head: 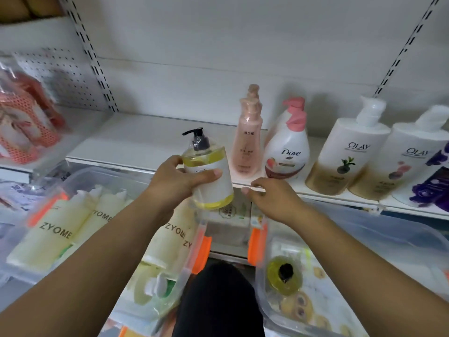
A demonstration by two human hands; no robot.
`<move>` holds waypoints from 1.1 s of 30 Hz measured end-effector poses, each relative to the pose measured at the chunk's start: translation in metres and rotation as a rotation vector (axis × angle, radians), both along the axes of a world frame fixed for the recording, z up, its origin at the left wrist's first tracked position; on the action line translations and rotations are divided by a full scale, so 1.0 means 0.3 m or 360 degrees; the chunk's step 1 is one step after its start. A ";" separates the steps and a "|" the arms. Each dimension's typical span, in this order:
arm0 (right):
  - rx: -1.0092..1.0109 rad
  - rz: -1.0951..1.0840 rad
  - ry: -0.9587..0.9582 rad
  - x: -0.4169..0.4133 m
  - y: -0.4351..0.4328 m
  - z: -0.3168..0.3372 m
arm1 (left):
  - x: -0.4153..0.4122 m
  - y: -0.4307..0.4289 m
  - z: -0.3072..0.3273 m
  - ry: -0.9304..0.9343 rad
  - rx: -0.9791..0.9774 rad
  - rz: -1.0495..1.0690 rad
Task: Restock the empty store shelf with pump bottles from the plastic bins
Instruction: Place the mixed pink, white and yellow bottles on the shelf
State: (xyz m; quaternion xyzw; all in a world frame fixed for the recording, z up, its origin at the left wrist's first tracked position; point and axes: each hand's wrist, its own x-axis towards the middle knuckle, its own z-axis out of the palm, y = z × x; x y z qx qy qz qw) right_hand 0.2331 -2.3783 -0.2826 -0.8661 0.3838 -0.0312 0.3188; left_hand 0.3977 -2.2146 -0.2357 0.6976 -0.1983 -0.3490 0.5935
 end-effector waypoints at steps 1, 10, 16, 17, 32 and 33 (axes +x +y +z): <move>0.0019 0.0003 0.0022 0.010 -0.002 -0.008 | 0.020 -0.021 -0.003 -0.0030 0.0006 0.0019; -0.0426 0.0324 0.0589 0.082 -0.055 -0.070 | 0.169 -0.231 -0.114 -0.0273 -0.0006 0.0140; -0.0428 0.0309 0.0558 0.073 -0.087 -0.061 | 0.218 -0.276 -0.210 -0.0466 -0.0004 0.0052; -0.0425 0.0301 0.0561 0.074 -0.090 -0.061 | 0.222 -0.274 -0.220 -0.0485 -0.0014 0.0031; -0.0682 0.0291 0.0644 0.118 -0.008 -0.114 | 0.263 -0.275 -0.267 -0.0904 0.0196 -0.0139; -0.0696 0.0298 0.0639 0.117 -0.010 -0.114 | 0.267 -0.284 -0.269 -0.0920 0.0195 -0.0135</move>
